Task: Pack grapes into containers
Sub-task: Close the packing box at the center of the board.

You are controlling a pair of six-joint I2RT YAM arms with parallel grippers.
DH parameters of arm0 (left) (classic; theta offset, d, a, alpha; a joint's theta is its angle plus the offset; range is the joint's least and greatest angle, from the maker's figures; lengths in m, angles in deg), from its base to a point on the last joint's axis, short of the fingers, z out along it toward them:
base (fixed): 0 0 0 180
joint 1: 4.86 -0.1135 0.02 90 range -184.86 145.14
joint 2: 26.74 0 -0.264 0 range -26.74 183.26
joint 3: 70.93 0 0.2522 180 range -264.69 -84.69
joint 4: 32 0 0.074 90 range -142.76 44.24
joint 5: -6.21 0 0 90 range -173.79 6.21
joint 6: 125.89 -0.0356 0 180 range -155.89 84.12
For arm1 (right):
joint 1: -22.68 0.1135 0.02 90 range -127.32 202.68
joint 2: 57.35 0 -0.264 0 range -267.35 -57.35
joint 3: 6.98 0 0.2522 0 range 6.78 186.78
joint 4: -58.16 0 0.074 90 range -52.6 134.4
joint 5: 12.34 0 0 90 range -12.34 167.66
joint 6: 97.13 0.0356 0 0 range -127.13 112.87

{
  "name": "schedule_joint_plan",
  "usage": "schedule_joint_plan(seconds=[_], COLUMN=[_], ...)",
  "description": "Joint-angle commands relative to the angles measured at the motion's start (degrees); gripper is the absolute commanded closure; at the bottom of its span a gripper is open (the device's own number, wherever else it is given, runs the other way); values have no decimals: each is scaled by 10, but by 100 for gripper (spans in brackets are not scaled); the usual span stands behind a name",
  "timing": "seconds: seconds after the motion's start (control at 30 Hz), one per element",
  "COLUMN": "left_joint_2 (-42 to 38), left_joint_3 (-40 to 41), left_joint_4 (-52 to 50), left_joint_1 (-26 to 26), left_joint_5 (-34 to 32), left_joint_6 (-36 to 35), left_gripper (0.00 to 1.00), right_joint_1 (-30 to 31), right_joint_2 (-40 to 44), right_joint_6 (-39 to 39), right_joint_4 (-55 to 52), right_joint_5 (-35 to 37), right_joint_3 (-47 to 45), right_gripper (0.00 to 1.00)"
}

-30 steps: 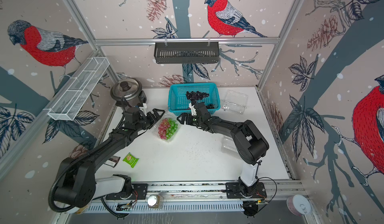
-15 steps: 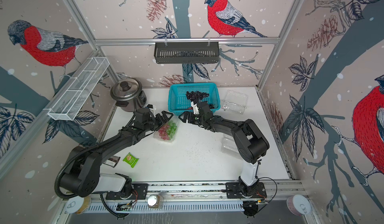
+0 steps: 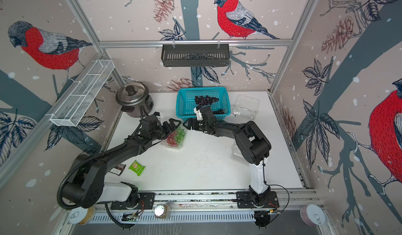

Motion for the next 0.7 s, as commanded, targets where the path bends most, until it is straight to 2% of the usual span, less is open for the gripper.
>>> schedule_joint_plan(seconds=[0.0,0.4,0.57,0.67], left_joint_2=[-6,-39,-75,-68], left_joint_3=[2,-10,-34,-28], left_joint_4=[6,-49,-127,-136], left_joint_1=[1,-5,-44,-79], left_joint_5=[-4,-19,-58,-74], left_joint_6=[5,-14,-38,-40], left_gripper=[2,2,2,2], right_joint_1=[9,25,29,30], right_joint_2=[-15,-40,-36,-26], right_joint_6=[-17,-31,-32,-30], right_joint_4=[31,20,12,15], right_joint_5=[-5,17,23,26], right_joint_3=[14,31,23,11], right_gripper=[18,36,40,41])
